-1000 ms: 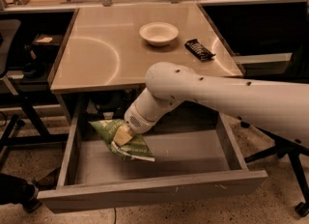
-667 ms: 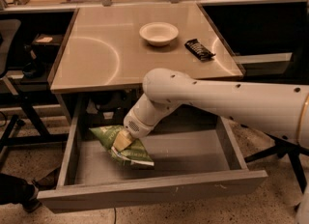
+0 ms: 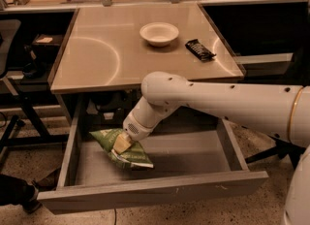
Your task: Place green jalapeno chip bag into top drawer
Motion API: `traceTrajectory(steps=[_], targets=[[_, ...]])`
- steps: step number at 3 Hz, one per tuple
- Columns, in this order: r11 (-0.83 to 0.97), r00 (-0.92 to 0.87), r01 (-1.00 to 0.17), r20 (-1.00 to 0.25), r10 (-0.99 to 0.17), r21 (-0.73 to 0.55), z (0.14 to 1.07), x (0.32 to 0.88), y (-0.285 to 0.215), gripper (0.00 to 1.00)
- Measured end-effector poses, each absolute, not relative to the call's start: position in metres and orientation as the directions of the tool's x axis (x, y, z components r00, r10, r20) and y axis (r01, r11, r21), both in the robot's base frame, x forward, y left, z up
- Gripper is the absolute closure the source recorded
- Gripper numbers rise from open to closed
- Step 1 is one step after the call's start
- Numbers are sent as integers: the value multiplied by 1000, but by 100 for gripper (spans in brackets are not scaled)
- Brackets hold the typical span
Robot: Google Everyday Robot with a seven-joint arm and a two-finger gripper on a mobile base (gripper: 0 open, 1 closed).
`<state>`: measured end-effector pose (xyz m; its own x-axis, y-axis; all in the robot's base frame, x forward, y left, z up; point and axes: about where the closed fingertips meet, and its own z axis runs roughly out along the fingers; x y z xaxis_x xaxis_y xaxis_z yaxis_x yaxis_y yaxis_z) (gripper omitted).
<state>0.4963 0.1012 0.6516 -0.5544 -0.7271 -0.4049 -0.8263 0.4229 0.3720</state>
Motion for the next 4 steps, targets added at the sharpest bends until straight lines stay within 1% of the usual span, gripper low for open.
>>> traceTrajectory(steps=[3, 4], targets=[[423, -554, -826, -405, -727, 372, 652, 496, 101, 11], [423, -554, -826, -405, -727, 372, 652, 496, 101, 0]])
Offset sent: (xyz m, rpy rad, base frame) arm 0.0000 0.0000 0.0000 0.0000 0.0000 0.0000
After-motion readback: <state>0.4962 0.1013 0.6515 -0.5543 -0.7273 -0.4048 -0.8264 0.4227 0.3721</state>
